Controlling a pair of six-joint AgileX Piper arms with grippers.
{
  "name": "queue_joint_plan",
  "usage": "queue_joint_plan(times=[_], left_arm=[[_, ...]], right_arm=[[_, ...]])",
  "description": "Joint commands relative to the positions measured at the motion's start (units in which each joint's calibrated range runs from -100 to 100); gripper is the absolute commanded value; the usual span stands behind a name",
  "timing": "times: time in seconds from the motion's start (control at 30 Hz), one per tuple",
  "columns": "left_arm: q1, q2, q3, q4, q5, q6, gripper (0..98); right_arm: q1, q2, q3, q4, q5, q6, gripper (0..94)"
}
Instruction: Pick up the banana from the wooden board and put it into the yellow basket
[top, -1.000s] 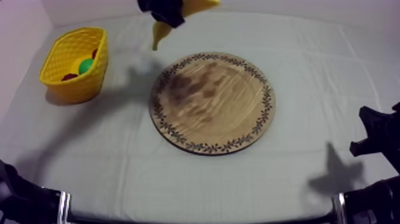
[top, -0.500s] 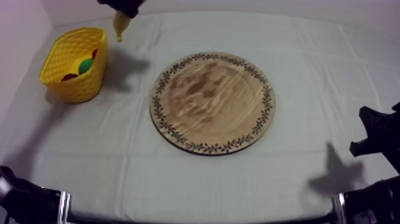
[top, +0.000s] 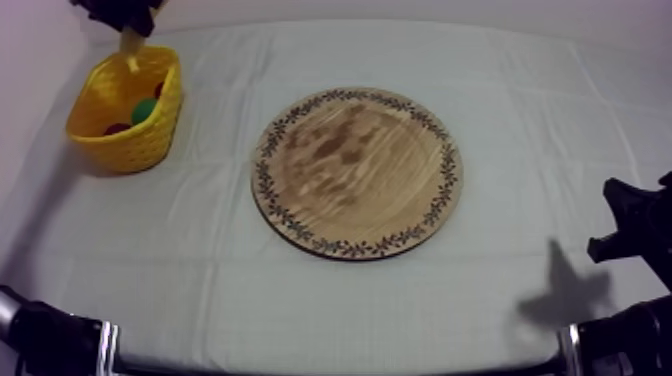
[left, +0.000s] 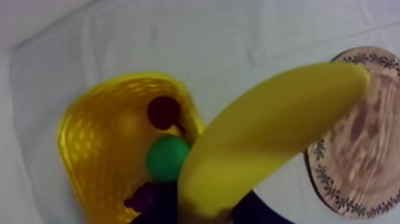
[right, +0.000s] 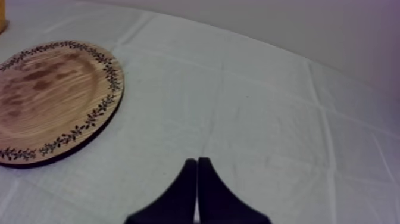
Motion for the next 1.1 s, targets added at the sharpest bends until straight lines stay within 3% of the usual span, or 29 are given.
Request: queue_joint_plan(times=[0.0, 0.33, 0.63, 1.07], left_arm=[[-1.50, -0.39, 0.62, -0.13, 0.07, 0.30, 27.8], [-7.09, -1.24, 1.22, 0.21, 2.89, 2.51, 29.1], [-8.10, 1.49, 0.80, 1.22, 3.72, 4.25, 31.5], [-10.17, 11.53, 3.94, 4.25, -1.12, 4.09, 34.9]], right_arm=[[0.00, 0.00, 0.01, 0.00, -0.01, 0.00, 0.3], [0.00, 0.00, 0.01, 0.00, -0.01, 0.00, 0.3], [0.00, 0.00, 0.01, 0.00, -0.01, -0.03, 0.3], [0.00, 0.00, 0.01, 0.00, -0.01, -0.03, 0.3]])
